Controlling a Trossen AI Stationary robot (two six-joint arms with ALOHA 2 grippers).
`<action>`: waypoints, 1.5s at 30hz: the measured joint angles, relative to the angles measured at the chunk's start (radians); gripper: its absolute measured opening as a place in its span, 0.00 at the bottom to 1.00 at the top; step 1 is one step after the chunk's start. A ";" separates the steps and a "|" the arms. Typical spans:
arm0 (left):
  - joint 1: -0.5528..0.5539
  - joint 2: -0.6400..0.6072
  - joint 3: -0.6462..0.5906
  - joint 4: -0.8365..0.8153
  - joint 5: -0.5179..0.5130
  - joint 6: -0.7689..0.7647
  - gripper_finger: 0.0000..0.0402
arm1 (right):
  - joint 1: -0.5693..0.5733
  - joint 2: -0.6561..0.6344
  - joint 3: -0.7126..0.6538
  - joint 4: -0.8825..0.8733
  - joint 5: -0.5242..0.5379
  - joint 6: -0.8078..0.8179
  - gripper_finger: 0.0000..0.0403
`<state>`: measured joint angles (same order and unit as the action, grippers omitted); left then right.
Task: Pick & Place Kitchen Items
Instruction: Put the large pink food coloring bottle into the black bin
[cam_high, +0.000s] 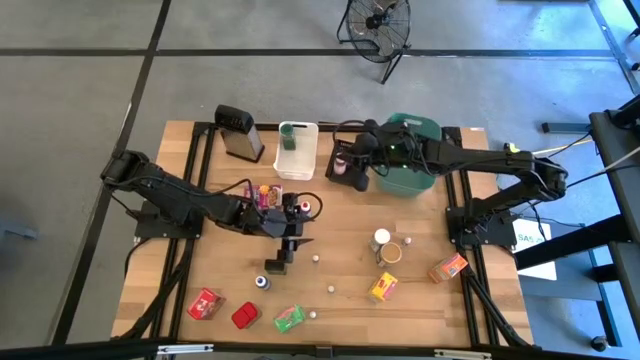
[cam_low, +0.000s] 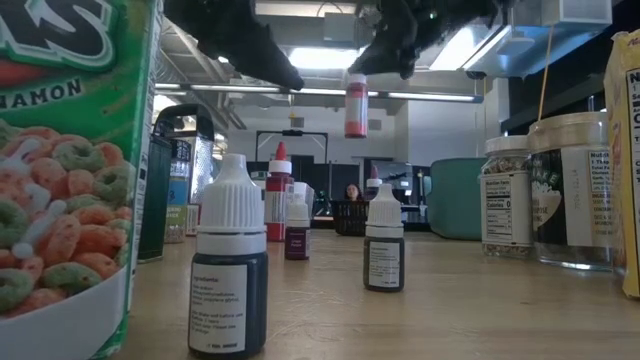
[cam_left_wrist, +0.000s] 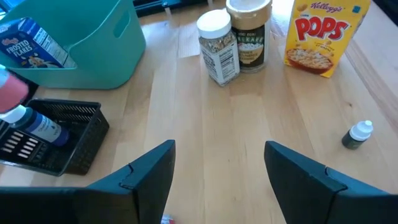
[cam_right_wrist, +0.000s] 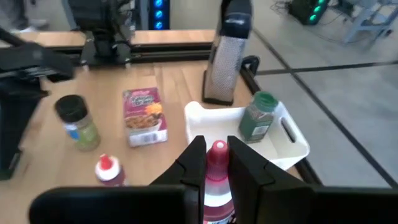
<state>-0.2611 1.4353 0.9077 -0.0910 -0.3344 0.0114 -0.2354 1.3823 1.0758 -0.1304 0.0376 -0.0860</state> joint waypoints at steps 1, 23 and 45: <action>0.000 0.000 0.000 0.000 0.000 -0.001 0.60 | -0.002 0.000 -0.017 0.019 0.000 0.000 0.11; 0.000 0.000 0.000 -0.002 -0.008 -0.008 0.61 | -0.092 0.016 -0.397 0.567 -0.070 0.041 0.11; 0.001 0.000 0.000 0.021 -0.015 0.010 0.61 | -0.100 0.154 -0.403 0.643 -0.015 0.037 0.11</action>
<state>-0.2600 1.4353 0.9077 -0.0700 -0.3492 0.0217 -0.3357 1.5364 0.6732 0.5125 0.0228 -0.0491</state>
